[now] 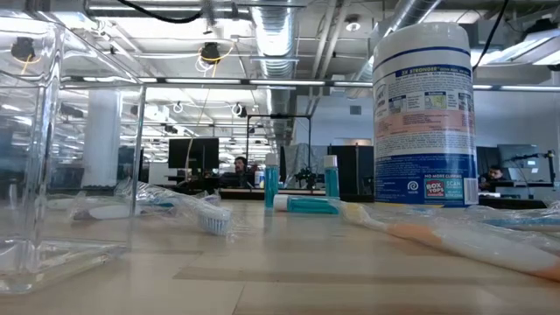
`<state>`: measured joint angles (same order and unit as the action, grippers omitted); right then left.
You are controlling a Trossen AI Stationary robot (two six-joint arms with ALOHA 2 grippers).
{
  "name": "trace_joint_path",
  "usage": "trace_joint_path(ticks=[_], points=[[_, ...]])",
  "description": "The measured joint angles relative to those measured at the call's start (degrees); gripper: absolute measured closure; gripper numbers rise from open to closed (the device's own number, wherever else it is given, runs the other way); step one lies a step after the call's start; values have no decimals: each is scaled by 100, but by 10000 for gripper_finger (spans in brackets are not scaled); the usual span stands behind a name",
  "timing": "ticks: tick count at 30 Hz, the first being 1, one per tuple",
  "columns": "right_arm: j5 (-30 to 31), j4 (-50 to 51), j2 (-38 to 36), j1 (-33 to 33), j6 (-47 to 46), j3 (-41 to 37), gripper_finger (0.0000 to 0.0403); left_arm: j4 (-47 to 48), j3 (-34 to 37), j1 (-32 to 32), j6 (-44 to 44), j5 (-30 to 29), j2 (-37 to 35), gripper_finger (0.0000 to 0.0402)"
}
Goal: Pick & Place toothbrushing station
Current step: Put the right purple toothbrush into the transparent organizer
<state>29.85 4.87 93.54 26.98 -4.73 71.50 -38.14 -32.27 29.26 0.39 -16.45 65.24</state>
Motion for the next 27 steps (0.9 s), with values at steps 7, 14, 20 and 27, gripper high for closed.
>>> trace_joint_path(ticks=[7, 14, 20, 27], points=[[0, -3, 0, 0, -27, 0, 321, 838, 0, 367, 467, -114, -472, 397], [0, 15, 0, 0, -43, 0, 321, 1848, 1, 910, 930, -445, -827, 397], [-2, 91, 0, 0, -180, 0, 321, 2307, 1, 1403, 1313, -769, -886, 396], [-2, 129, 0, 0, -223, 0, 321, 2327, 1, 1904, 1378, -811, -886, 396]])
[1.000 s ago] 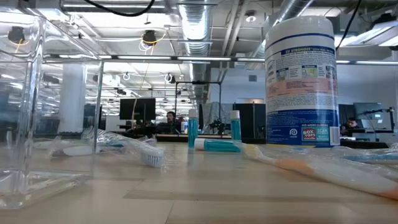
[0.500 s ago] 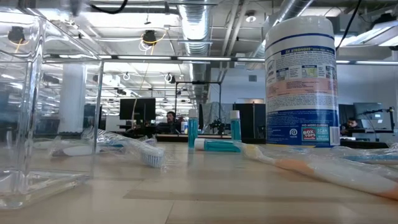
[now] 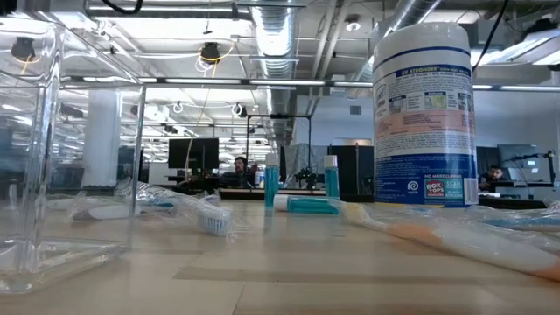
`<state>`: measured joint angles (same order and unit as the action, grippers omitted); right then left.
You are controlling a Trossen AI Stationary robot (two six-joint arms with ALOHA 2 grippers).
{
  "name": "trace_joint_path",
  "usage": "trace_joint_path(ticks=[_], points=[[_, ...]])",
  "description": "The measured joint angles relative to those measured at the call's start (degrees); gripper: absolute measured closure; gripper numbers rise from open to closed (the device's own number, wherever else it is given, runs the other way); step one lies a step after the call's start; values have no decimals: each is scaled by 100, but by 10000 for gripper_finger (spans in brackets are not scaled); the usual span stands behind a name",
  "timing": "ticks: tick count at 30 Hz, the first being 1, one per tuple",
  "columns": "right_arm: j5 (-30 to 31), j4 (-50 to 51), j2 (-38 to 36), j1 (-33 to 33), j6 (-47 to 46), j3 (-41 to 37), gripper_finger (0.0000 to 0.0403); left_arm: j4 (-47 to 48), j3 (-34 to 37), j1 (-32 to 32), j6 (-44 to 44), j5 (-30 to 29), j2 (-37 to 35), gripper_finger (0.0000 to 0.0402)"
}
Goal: Pick & Place toothbrushing station
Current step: Put the right purple toothbrush into the transparent organizer
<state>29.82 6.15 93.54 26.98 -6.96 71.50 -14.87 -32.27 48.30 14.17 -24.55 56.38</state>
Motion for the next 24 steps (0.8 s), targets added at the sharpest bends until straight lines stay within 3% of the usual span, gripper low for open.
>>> trace_joint_path(ticks=[14, 24], points=[[0, 15, 0, 0, -13, 0, 321, 377, 183, 946, 533, -832, 0, 396], [0, 17, 0, 0, -13, 0, 321, 187, 567, 1077, 740, -1053, 0, 396]])
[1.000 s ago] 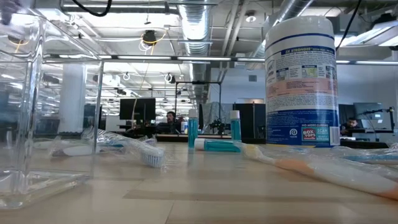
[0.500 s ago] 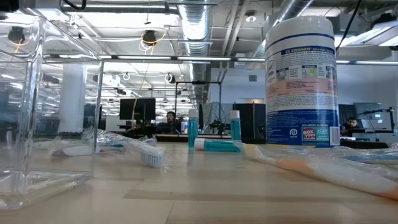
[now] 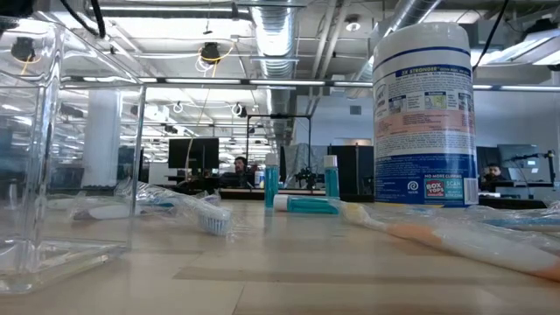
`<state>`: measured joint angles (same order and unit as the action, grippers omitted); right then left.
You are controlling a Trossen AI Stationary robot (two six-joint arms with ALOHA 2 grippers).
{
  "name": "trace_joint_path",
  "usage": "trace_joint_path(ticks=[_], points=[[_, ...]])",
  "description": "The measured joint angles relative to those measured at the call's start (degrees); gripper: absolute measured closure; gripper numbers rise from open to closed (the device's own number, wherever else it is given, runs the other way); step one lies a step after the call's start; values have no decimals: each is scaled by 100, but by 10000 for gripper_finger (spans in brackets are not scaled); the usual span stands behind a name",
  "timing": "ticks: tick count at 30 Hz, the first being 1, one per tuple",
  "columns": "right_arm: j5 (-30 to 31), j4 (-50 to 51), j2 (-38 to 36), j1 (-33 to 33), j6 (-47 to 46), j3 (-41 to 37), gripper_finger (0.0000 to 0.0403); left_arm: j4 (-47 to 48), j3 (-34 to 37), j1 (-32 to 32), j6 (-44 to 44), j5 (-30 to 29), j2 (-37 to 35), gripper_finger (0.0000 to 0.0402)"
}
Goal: Pick & Place toothbrushing station
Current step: Put the right purple toothbrush into the transparent organizer
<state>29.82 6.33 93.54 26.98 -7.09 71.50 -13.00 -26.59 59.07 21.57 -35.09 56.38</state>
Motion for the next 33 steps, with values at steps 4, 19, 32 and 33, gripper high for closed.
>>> trace_joint_path(ticks=[4, 19, 32, 33], points=[[0, 0, 0, 0, 1, 0, 321, -372, 263, -2, -1, -12, 0, 396], [0, 13, 0, -6, 3, 0, 321, -1140, 1034, -2, 32, 54, 2, 389], [-2, 132, 0, -7, 4, 0, 321, -1637, 1423, -4, 34, 89, 0, 383], [0, 144, 0, -7, 4, 0, 321, -1639, 1423, -4, 36, 91, 2, 382]])
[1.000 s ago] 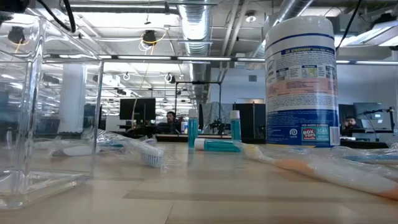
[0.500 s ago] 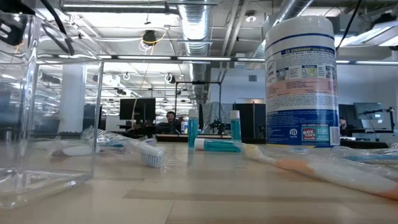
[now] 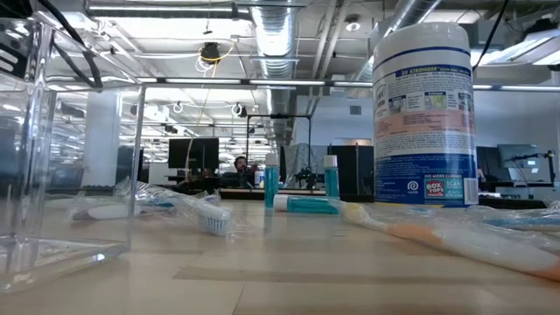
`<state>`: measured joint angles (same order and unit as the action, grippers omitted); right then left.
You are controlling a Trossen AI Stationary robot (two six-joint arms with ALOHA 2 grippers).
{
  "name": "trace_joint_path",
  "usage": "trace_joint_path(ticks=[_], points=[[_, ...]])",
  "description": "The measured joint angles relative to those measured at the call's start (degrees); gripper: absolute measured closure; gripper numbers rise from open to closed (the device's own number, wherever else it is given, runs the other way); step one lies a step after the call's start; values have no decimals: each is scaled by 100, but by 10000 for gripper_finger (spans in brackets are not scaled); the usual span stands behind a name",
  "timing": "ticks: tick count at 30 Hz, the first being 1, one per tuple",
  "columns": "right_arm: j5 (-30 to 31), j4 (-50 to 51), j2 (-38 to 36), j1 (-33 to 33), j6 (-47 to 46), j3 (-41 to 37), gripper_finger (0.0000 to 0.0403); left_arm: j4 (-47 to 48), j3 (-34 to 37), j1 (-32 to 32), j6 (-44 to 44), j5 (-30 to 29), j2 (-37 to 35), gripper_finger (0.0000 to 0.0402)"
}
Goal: Pick & Place toothbrushing station
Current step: Put the right purple toothbrush into the transparent organizer, then put the right green toothbrush into the transparent organizer
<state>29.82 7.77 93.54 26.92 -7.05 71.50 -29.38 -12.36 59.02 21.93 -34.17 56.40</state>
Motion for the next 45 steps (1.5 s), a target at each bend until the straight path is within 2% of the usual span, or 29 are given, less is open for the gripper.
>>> trace_joint_path(ticks=[13, 26, 31, 45], points=[[0, 58, 0, 0, -2, 0, 321, -756, -6, -2, -22, 7, 885, 381], [0, 85, 0, -2, 15, 0, 321, -817, 2, -2, -19, 63, 936, 375], [0, 94, 0, -9, 13, 0, 321, -814, 15, 0, -11, 168, 944, 348], [0, 136, 0, -9, -2, 0, 321, -1109, 13, 0, -180, 135, 942, 231]])
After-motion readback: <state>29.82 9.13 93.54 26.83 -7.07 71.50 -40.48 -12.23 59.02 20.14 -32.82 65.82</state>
